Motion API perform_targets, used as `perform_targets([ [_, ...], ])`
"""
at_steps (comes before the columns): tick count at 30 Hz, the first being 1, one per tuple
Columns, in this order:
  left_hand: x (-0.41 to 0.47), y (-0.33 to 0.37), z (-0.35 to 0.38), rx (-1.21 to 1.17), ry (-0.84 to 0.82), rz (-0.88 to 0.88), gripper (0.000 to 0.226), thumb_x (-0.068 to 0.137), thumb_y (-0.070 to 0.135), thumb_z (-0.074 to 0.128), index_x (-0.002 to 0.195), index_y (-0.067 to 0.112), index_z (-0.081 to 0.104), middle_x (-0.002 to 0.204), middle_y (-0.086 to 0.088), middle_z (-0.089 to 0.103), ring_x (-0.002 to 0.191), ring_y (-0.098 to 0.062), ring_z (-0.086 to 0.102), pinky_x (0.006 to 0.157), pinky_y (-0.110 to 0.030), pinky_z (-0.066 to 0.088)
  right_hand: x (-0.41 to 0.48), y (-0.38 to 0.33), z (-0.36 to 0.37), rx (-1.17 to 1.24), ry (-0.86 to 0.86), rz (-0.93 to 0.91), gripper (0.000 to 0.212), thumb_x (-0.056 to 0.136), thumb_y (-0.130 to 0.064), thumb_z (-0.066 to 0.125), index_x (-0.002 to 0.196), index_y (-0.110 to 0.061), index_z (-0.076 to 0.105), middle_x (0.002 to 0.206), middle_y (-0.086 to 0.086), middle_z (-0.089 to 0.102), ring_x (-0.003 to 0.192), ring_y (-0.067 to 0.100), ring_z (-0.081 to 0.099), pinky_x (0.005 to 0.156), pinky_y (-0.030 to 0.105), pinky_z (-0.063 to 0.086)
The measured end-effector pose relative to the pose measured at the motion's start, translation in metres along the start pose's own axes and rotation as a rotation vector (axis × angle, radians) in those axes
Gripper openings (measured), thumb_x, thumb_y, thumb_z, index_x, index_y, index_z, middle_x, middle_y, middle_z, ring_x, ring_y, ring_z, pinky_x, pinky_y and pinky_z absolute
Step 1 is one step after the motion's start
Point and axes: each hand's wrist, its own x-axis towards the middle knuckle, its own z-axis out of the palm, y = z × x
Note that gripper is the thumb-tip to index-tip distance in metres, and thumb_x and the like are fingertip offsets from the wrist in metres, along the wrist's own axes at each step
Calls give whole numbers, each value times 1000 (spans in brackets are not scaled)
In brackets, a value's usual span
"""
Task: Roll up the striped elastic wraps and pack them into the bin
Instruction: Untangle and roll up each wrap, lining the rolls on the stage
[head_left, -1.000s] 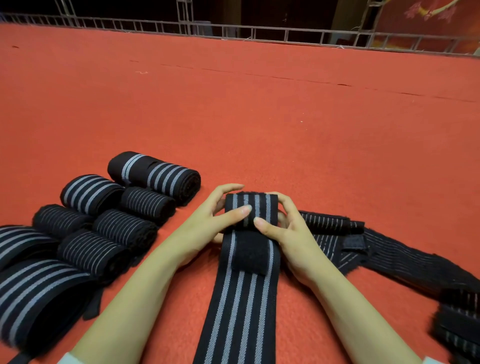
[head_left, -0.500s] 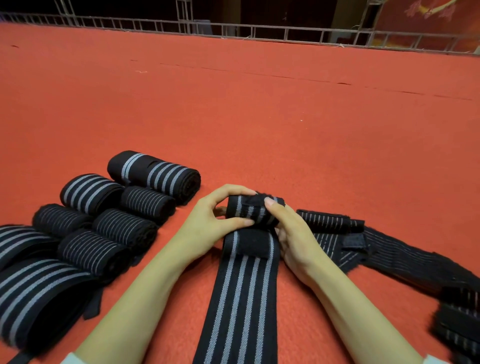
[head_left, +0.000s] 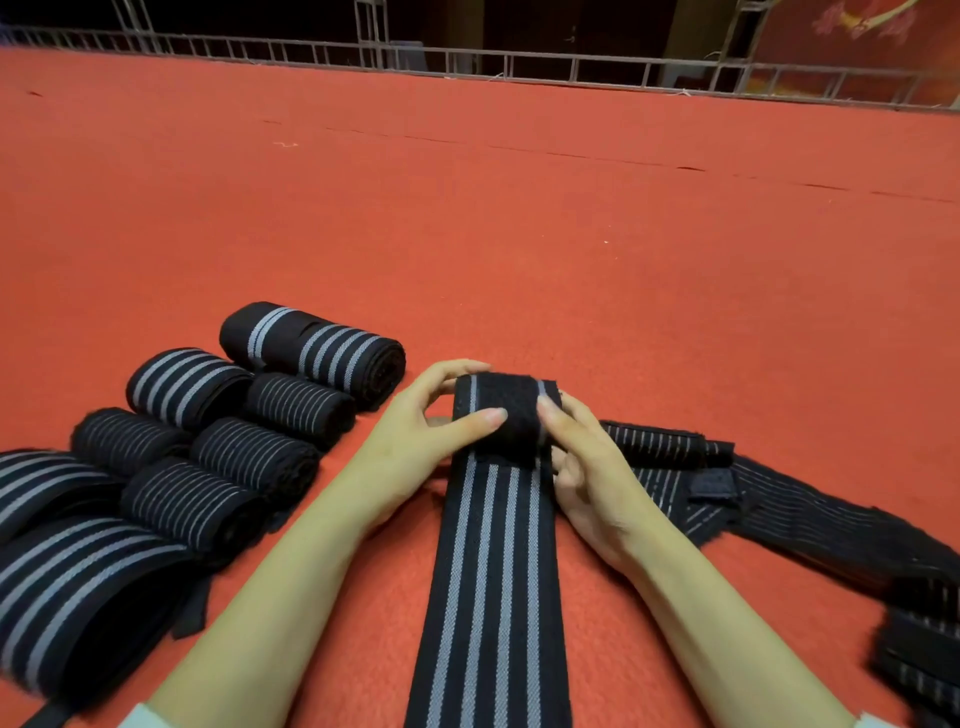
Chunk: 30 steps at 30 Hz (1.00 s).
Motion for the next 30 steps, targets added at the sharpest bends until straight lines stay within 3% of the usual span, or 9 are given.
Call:
perform_targets([
  [3, 0, -2, 1, 45, -19, 51, 45, 84, 8, 69, 124, 23, 53, 123, 0, 60, 78, -13, 68, 56, -19, 51, 0, 1, 4, -38, -3, -17, 52, 87, -29, 58, 135, -13, 44, 118, 10, 68, 107, 25, 66, 93, 37, 53],
  [6, 3, -9, 1, 108, -87, 43, 64, 85, 31, 71, 140, 33, 38, 135, -2, 53, 109, -10, 61, 91, -28, 51, 0, 4, 4, -87, -1, -53, 47, 91, -26, 53, 135, -15, 42, 121, 8, 67, 109, 21, 65, 95, 34, 52],
  [8, 5, -16, 3, 207, -103, -10, 82, 77, 57, 62, 146, 46, 19, 147, 3, 38, 134, -7, 40, 115, -36, 31, 0, 6, 3, -149, 6, -71, 47, 94, -30, 53, 138, -17, 40, 125, 5, 64, 113, 17, 63, 98, 34, 49],
  [12, 3, -17, 10, 192, -127, -35, 87, 82, 59, 57, 147, 49, -1, 153, 9, 28, 141, -3, 28, 120, -34, 21, 0, 8, 0, -197, 11, -127, 34, 98, -22, 48, 130, -30, 41, 121, -2, 64, 109, 9, 64, 90, 26, 52],
  [16, 4, -11, 4, 29, -86, -53, 75, 81, 36, 63, 145, 39, 24, 134, 12, 55, 118, 0, 56, 97, -26, 48, 0, 8, -1, -220, 10, -159, 43, 92, -21, 54, 121, -47, 36, 121, -2, 62, 107, 7, 64, 82, 21, 52],
  [19, 3, -8, 0, 60, -99, -3, 51, 85, 23, 65, 131, 26, 45, 124, 3, 60, 106, -5, 62, 79, -29, 56, 0, 6, -1, -192, -3, -156, 48, 91, -18, 60, 127, -43, 37, 120, 6, 64, 106, 17, 66, 83, 28, 55],
  [23, 3, -9, 1, 152, -139, 151, 49, 85, 2, 68, 125, 21, 46, 117, 3, 58, 102, -6, 60, 87, -24, 51, 1, 5, -2, -169, 10, -139, 50, 82, -36, 63, 128, -40, 42, 121, 4, 64, 109, 19, 65, 94, 37, 52],
  [26, 5, -12, 2, 265, -135, 243, 50, 76, 6, 70, 116, 27, 51, 114, 12, 58, 108, -4, 56, 94, -20, 44, 3, 5, -1, -169, 62, -137, 27, 82, -47, 56, 107, -36, 54, 110, 0, 64, 100, 16, 64, 94, 40, 50],
  [30, 5, -12, 3, 167, -140, 195, 39, 77, 29, 73, 112, 32, 55, 115, 4, 60, 104, -8, 59, 91, -24, 47, 4, 4, -2, -119, 64, -156, 14, 85, -36, 58, 97, -30, 56, 98, 6, 65, 90, 21, 63, 85, 44, 50],
])
